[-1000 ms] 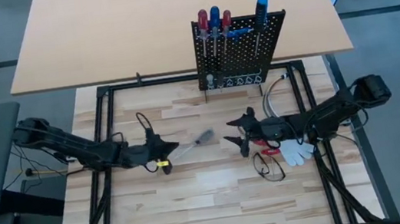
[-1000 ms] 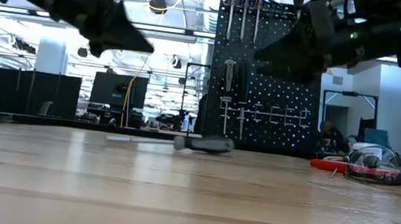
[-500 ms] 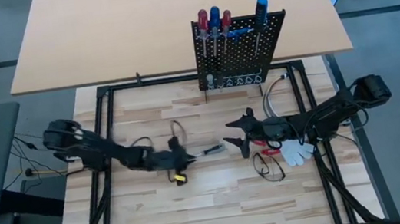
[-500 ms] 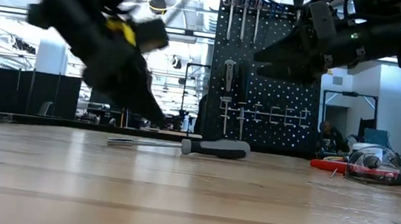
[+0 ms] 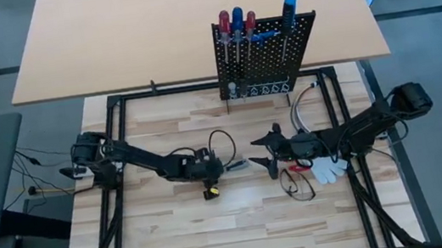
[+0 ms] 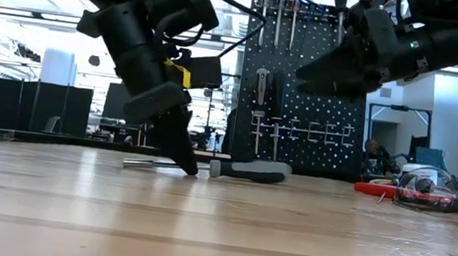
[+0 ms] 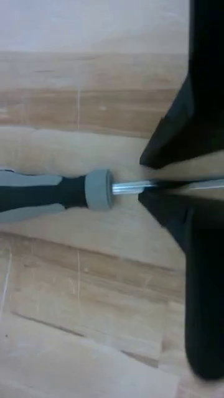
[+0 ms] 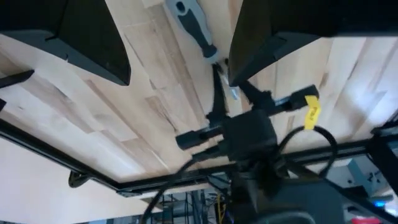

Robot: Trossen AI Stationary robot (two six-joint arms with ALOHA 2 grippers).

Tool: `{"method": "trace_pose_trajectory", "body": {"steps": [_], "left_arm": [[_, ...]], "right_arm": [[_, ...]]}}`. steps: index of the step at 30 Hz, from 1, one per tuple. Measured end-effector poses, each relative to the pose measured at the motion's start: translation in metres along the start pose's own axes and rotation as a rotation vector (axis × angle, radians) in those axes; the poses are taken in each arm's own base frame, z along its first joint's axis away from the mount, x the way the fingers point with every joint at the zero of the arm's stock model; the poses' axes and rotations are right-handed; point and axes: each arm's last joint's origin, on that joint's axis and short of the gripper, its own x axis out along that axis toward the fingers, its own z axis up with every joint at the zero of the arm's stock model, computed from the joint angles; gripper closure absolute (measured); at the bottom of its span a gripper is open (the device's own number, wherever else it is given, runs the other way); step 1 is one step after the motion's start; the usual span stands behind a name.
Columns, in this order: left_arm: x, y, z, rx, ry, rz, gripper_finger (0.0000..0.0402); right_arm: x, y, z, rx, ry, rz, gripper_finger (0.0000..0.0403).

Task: Hang tools onto peg board
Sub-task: Hang the gray screwdriver on the pegboard

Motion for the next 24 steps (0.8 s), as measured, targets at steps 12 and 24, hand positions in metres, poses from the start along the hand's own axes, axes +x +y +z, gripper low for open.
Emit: {"method": "trace_pose_trajectory", "body": {"steps": [12,24], "left_arm": [[0.002,0.011,0.002,-0.186,-0.389,-0.021,0.0398],[-0.015,0.02,-0.004,-0.283,-0.666,0.027,0.0401]], "right_arm": [[0.002,0.0,-0.047,-0.062,0.096,0.052,0.0125],[-0.002,-0.005,-0.023,0.017,-0.097,-0.086,0.0125]]}}
